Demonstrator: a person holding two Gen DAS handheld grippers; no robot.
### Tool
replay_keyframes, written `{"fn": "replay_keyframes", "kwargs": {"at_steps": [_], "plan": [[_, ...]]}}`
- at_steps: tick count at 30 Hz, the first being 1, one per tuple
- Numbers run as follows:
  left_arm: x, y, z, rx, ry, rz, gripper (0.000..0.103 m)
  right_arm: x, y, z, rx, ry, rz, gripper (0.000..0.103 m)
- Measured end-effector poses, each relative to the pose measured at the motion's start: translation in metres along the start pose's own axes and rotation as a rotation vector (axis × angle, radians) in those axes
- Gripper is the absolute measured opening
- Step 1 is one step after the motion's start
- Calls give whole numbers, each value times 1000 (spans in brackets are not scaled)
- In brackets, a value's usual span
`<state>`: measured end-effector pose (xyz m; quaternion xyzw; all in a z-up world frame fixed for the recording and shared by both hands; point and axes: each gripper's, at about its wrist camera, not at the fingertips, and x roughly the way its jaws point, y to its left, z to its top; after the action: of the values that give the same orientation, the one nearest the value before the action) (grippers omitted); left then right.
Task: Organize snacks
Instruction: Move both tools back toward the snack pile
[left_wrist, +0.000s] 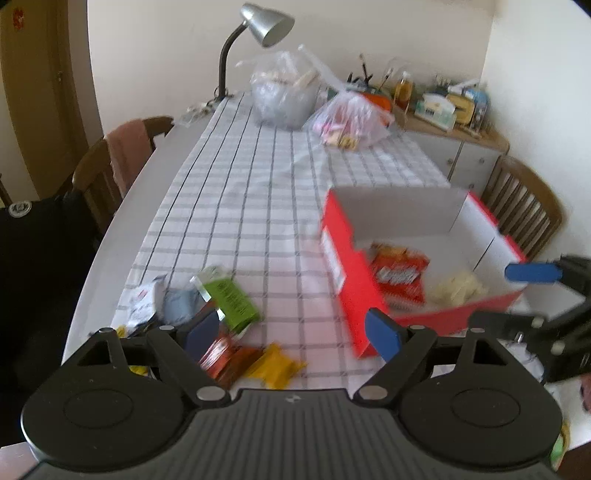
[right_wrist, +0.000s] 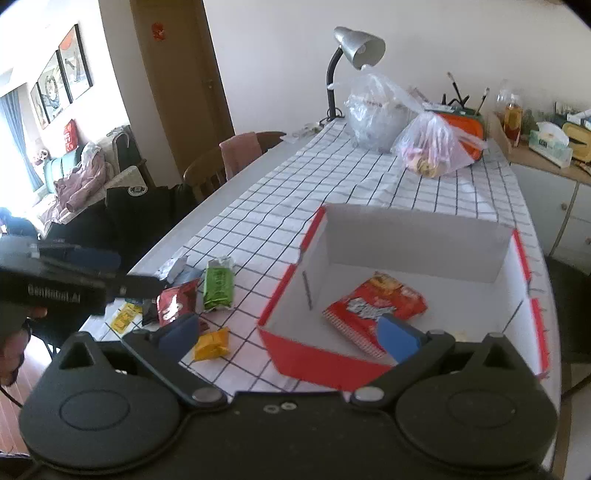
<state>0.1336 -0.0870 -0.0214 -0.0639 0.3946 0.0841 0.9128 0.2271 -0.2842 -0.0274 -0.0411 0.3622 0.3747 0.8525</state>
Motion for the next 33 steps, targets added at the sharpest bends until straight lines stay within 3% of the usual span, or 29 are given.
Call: {"fn": "replay_keyframes", "kwargs": {"at_steps": [5, 15, 23, 26, 28, 30, 33], "plan": [[9, 24, -26, 37, 63, -11, 86, 19, 21, -5, 18, 38, 17, 103], [25, 33, -79, 134, 189, -87, 86, 73, 69, -9, -59, 161, 88, 102], [36, 28, -97, 175, 167, -84, 86, 130, 93, -8, -159, 258, 117, 93], [45, 25, -101, 187, 167, -88, 86, 145, 105, -11, -251, 270, 94, 95], [52, 23, -103, 197, 172, -85, 86, 153, 109, -11, -265, 296, 115, 85], [58, 22, -104, 196, 174, -79, 86, 161, 112, -11, -266, 315, 120, 83], [64, 24, -104, 184, 187, -82, 80, 170, 114, -12, -278, 335, 116, 83]]}}
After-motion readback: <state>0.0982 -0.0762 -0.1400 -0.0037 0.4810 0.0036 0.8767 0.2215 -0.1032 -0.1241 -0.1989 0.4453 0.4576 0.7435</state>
